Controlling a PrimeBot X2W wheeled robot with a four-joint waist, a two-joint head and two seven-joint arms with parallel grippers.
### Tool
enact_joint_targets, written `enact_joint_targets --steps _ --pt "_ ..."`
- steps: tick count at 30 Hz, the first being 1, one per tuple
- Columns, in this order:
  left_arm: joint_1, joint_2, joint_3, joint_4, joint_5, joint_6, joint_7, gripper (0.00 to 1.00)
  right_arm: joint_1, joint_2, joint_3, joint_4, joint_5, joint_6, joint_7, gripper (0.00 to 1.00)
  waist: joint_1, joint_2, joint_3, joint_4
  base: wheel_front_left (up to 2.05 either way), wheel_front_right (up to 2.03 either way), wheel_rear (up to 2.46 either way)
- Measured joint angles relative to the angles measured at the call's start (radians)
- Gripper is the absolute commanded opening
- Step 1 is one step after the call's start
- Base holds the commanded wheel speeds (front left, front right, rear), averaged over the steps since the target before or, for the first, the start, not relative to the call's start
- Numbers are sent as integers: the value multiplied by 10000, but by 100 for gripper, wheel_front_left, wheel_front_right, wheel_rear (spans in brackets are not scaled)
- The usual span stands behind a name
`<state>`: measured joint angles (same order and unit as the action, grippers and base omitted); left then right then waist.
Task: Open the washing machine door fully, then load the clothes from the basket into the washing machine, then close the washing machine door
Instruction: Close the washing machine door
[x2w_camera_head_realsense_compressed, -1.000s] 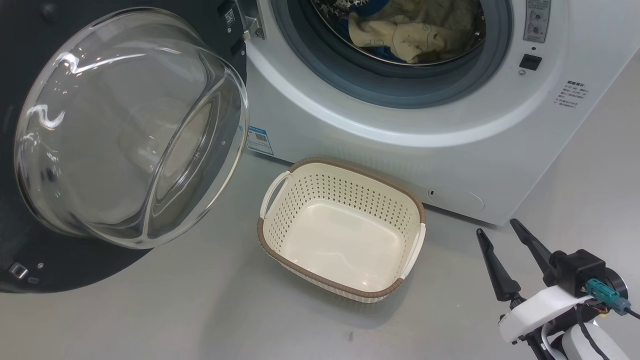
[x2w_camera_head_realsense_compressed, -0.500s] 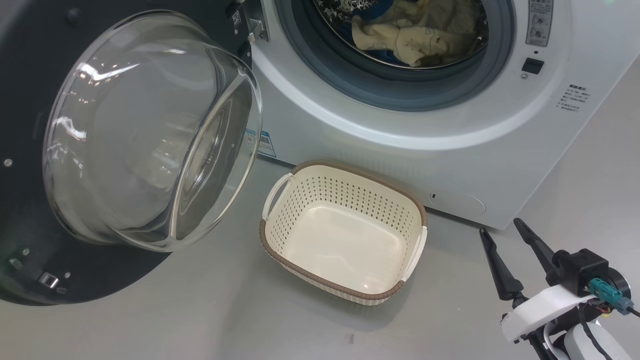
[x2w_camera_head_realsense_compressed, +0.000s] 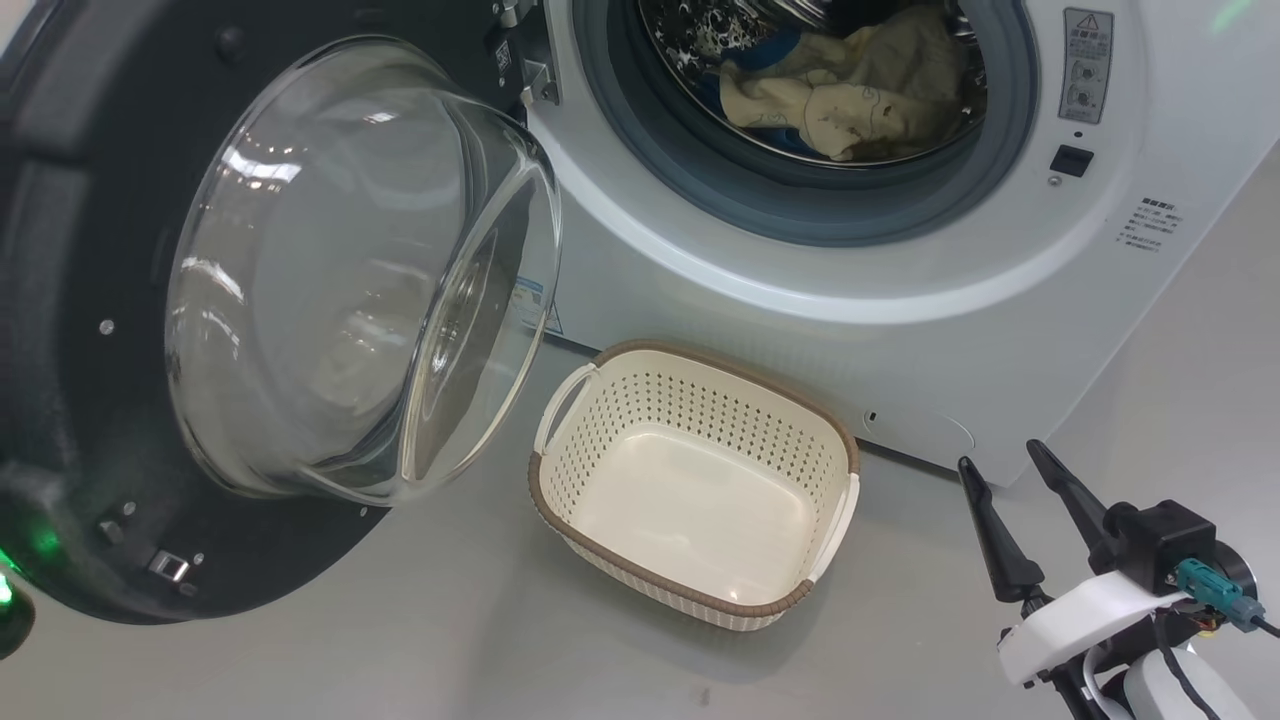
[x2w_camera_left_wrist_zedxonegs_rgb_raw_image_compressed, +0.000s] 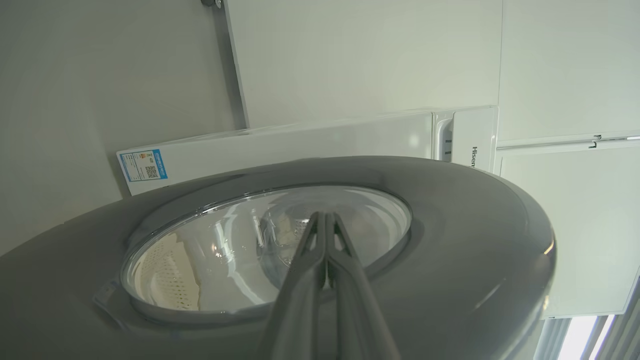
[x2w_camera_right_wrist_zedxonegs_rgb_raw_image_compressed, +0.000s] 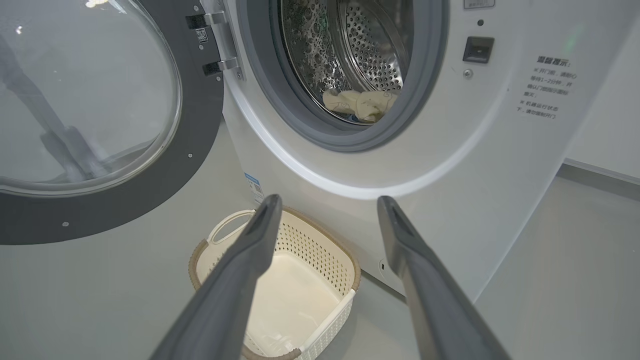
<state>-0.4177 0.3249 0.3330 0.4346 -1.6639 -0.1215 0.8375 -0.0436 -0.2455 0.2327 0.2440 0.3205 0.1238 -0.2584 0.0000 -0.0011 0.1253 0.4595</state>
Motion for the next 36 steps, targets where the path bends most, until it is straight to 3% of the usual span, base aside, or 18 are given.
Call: enact_joint_targets --steps 17,36 --pt "1047 -694 -573 -1781 -422 0 1206 0 220 385 44 29 69 0 0 100 0 0 -532 -129 0 0 0" --pt "2211 -2042 -1250 -3354 -972 0 1918 0 355 640 -75 10 69 0 0 100 0 0 -679 -872 0 0 0"
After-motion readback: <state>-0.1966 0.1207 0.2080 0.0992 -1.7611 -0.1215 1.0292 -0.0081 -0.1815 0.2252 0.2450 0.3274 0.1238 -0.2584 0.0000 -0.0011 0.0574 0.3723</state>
